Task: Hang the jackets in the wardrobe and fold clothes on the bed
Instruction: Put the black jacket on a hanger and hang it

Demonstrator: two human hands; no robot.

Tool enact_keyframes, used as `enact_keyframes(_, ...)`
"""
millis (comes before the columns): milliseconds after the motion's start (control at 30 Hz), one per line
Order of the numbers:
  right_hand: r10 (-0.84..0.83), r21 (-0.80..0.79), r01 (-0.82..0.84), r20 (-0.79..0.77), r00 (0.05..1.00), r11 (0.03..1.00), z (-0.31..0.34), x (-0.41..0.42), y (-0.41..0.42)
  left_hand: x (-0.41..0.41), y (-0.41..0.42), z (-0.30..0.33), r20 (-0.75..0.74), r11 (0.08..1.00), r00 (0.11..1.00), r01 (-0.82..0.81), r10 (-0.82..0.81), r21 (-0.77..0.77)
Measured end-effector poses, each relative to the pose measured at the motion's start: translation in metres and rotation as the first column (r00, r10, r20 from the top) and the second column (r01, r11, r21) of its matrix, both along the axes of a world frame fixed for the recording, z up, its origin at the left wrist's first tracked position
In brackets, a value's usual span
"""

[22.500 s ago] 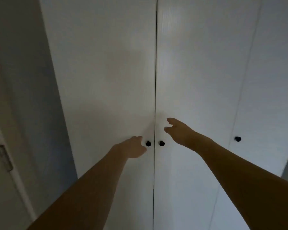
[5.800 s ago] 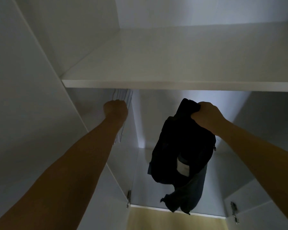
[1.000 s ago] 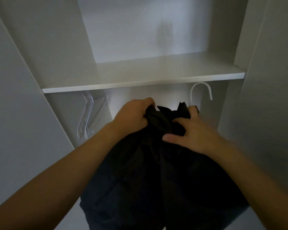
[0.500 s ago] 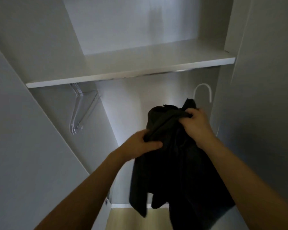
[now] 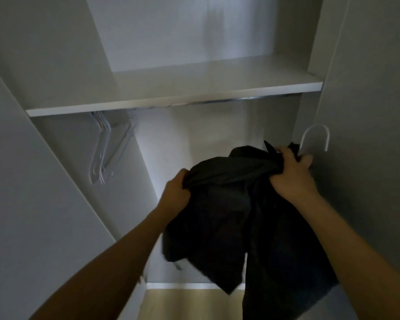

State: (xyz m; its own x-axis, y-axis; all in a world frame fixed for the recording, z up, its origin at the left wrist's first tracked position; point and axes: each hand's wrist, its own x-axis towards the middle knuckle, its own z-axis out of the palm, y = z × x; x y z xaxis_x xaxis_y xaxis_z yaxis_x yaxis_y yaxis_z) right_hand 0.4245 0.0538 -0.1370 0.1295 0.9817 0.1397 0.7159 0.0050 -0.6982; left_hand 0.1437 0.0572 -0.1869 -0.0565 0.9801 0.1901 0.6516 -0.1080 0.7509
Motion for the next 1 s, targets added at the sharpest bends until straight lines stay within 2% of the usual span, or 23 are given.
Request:
enact_keyframes(33, 0.074, -0.082, -0.071, 0.033, 0.997, 0.994, -0.004, 0.006, -0.002, -0.009, 0.004, 0.014, -0.18, 0.997, 0.982, 0.069, -0.062, 0.033)
enact_keyframes(67, 0.145, -0.155, -0.137, 0.037, 0.989, 0.978, -0.006, 0.009, -0.004, -0.015, 0.008, 0.03, -0.365, 0.988, 0.924, 0.143, -0.112, 0.059)
enact_keyframes(100, 0.212, -0.206, -0.205, 0.01, 0.977, 0.957, -0.008, 0.01, -0.005, -0.019, 0.012, 0.047, -0.527, 0.973, 0.838, 0.217, -0.142, 0.082)
enact_keyframes(167, 0.287, -0.264, -0.298, -0.081, 0.955, 0.917, -0.01, 0.007, -0.009, -0.017, 0.018, 0.079, -0.741, 0.924, 0.644, 0.373, -0.19, 0.087)
enact_keyframes(267, 0.321, -0.182, -0.34, -0.127, 0.938, 0.922, -0.011, -0.007, -0.013, 0.004, 0.022, 0.111, -0.885, 0.856, 0.371, 0.513, -0.282, -0.057)
enact_keyframes(300, 0.33, -0.133, -0.339, -0.083, 0.94, 0.931, -0.011, -0.014, -0.013, 0.012, 0.023, 0.117, -0.895, 0.84, 0.324, 0.534, -0.308, -0.096)
enact_keyframes(333, 0.341, -0.075, -0.34, -0.002, 0.94, 0.937, -0.011, -0.02, -0.013, 0.019, 0.023, 0.12, -0.89, 0.827, 0.313, 0.55, -0.33, -0.114)
enact_keyframes(400, 0.349, 0.018, -0.357, 0.162, 0.923, 0.934, -0.013, -0.031, -0.009, 0.028, 0.023, 0.123, -0.858, 0.819, 0.368, 0.564, -0.359, -0.101)
enact_keyframes(433, 0.34, 0.044, -0.354, 0.186, 0.922, 0.934, -0.014, -0.035, -0.008, 0.03, 0.023, 0.122, -0.837, 0.825, 0.408, 0.558, -0.364, -0.087)
enact_keyframes(533, 0.331, 0.057, -0.344, 0.16, 0.93, 0.937, -0.016, -0.043, -0.004, 0.029, 0.022, 0.114, -0.781, 0.855, 0.501, 0.513, -0.372, -0.078)
enact_keyframes(600, 0.368, -0.021, -0.369, 0.146, 0.918, 0.929, -0.019, -0.045, -0.001, 0.029, 0.02, 0.111, -0.726, 0.864, 0.568, 0.499, -0.388, -0.072)
enact_keyframes(633, 0.411, -0.101, -0.401, 0.11, 0.905, 0.91, -0.018, -0.045, 0.0, 0.029, 0.02, 0.11, -0.69, 0.862, 0.601, 0.502, -0.403, -0.067)
enact_keyframes(700, 0.454, -0.223, -0.457, -0.068, 0.888, 0.861, -0.02, -0.046, 0.002, 0.029, 0.019, 0.11, -0.634, 0.854, 0.64, 0.517, -0.434, -0.063)
enact_keyframes(767, 0.41, -0.2, -0.454, -0.227, 0.883, 0.868, -0.022, -0.051, 0.003, 0.032, 0.017, 0.11, -0.615, 0.846, 0.648, 0.53, -0.45, -0.061)
enact_keyframes(867, 0.236, -0.126, -0.299, -0.364, 0.901, 0.946, -0.024, -0.057, 0.004, 0.031, 0.018, 0.113, -0.591, 0.855, 0.671, 0.515, -0.448, -0.064)
enact_keyframes(933, 0.104, -0.076, -0.17, -0.532, 0.841, 0.983, -0.019, -0.056, 0.004, 0.02, 0.018, 0.111, -0.533, 0.86, 0.696, 0.493, -0.482, -0.135)
enact_keyframes(1000, 0.035, -0.055, -0.102, -0.694, 0.719, 0.993, -0.014, -0.052, 0.003, 0.006, 0.015, 0.098, -0.478, 0.837, 0.688, 0.46, -0.546, -0.295)
